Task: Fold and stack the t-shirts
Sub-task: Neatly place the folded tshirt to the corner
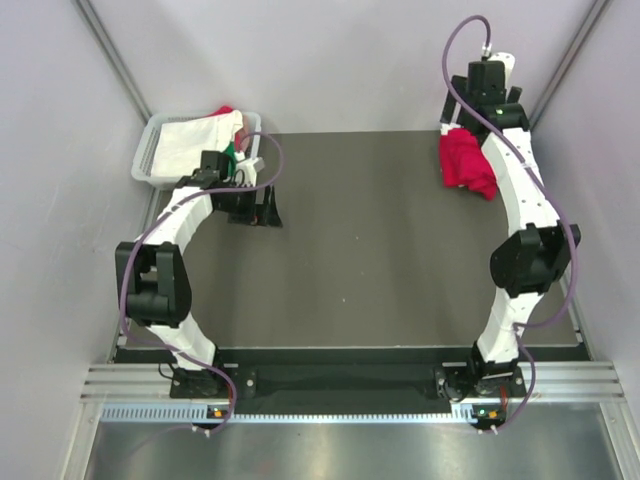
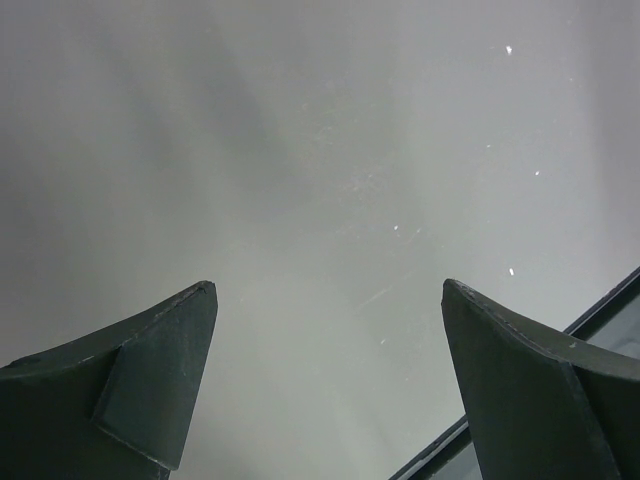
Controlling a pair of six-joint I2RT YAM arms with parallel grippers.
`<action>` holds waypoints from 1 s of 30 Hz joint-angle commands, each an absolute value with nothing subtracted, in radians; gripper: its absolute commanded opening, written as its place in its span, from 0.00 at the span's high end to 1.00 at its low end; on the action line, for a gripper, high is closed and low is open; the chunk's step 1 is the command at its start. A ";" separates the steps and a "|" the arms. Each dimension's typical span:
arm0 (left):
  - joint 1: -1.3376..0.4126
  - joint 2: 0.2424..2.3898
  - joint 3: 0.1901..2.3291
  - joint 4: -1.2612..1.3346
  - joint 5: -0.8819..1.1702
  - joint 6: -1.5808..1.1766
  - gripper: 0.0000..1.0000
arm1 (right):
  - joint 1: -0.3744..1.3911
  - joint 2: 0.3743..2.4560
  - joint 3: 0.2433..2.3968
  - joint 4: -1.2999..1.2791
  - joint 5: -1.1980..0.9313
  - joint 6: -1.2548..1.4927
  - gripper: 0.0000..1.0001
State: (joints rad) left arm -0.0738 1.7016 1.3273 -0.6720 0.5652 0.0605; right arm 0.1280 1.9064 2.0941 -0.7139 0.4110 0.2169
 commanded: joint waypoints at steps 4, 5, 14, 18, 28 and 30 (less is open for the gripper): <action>-0.022 1.667 1.341 -0.704 0.595 0.095 0.02 | 0.077 1.968 1.996 -0.689 0.446 0.256 0.00; -0.018 1.670 1.344 -0.706 0.597 0.098 0.02 | 0.071 2.000 2.023 -0.693 0.445 0.255 0.00; 0.047 1.683 1.359 -0.730 0.603 0.110 0.02 | 0.008 2.176 2.227 -0.713 0.400 0.273 0.00; 0.071 1.680 1.356 -0.755 0.597 0.121 0.02 | -0.089 2.258 2.325 -0.726 0.354 0.319 0.00; 0.144 1.667 1.390 -0.808 0.595 0.143 0.02 | -0.110 2.338 2.177 -0.704 0.270 0.336 0.00; 0.146 1.666 1.393 -0.807 0.604 0.134 0.02 | -0.109 2.359 2.163 -0.718 0.256 0.330 0.00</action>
State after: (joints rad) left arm 0.1379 1.7016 1.3476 -0.7898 0.5789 0.1268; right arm -0.1291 2.3146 2.2074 -0.7017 0.3119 0.3244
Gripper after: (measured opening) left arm 0.982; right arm 0.996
